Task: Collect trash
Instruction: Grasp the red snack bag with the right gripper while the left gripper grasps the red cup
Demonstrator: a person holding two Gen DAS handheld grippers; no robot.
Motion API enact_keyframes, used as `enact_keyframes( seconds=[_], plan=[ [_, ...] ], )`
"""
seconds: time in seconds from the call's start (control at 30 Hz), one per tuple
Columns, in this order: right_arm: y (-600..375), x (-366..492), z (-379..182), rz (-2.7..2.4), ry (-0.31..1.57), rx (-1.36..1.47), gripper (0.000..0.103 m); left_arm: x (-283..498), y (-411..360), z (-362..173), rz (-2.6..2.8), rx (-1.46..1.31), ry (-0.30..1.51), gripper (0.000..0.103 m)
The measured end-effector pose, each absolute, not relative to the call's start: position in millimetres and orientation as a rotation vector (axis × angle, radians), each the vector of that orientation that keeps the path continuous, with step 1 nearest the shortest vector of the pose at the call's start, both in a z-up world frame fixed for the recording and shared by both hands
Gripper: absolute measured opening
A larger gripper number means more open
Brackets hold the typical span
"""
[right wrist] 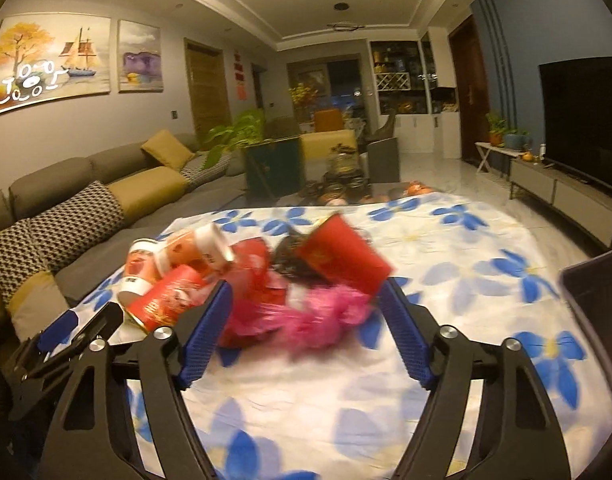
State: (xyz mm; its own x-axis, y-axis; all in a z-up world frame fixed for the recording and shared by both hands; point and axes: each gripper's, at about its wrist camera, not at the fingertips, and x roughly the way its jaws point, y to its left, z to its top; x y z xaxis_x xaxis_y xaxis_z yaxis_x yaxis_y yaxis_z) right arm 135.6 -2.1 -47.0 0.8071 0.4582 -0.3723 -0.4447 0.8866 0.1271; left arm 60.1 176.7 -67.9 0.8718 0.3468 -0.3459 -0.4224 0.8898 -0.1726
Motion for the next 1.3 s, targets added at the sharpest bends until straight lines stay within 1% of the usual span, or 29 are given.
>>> enact_keyframes(
  seconds=[0.03, 0.27, 0.47, 0.53, 0.6, 0.63, 0.7, 0.73, 0.77, 0.87, 1.1, 1.3],
  plan=[
    [6.7, 137.7, -48.3, 0.494, 0.411, 0.029, 0.071, 58.8, 179.6, -68.1, 0.412, -0.249, 0.313, 0.084],
    [42.0, 150.0, -59.3, 0.549, 0.463, 0.014, 0.053, 53.9, 193.4, -70.6, 0.439, -0.254, 0.309, 0.084],
    [61.5, 155.3, -61.7, 0.593, 0.488, 0.007, 0.052, 51.8, 202.7, -74.4, 0.439, -0.271, 0.306, 0.084],
    [66.9, 157.7, -64.7, 0.607, 0.503, 0.005, 0.047, 51.4, 203.7, -74.9, 0.439, -0.274, 0.306, 0.084],
    [69.8, 162.9, -67.6, 0.625, 0.541, 0.028, 0.037, 50.9, 204.7, -75.0, 0.441, -0.274, 0.306, 0.084],
    [71.2, 165.5, -69.4, 0.634, 0.558, 0.038, 0.035, 50.4, 205.7, -75.0, 0.442, -0.275, 0.306, 0.084],
    [72.2, 168.0, -71.3, 0.644, 0.575, 0.045, 0.019, 50.1, 207.8, -75.5, 0.440, -0.277, 0.307, 0.084],
    [72.8, 168.5, -72.0, 0.650, 0.581, 0.049, 0.014, 49.8, 208.2, -75.9, 0.437, -0.279, 0.309, 0.084],
    [72.3, 168.3, -72.8, 0.652, 0.585, 0.050, 0.008, 49.6, 208.4, -76.1, 0.432, -0.282, 0.309, 0.084],
    [67.7, 163.9, -72.8, 0.646, 0.579, 0.050, 0.006, 49.9, 205.9, -77.4, 0.419, -0.285, 0.310, 0.084],
    [35.8, 147.5, -57.1, 0.612, 0.511, 0.072, 0.004, 56.9, 186.6, -80.0, 0.360, -0.268, 0.327, 0.077],
    [6.6, 137.8, -41.2, 0.579, 0.444, 0.107, 0.004, 75.1, 176.3, -84.4, 0.302, -0.273, 0.368, 0.067]
  ],
)
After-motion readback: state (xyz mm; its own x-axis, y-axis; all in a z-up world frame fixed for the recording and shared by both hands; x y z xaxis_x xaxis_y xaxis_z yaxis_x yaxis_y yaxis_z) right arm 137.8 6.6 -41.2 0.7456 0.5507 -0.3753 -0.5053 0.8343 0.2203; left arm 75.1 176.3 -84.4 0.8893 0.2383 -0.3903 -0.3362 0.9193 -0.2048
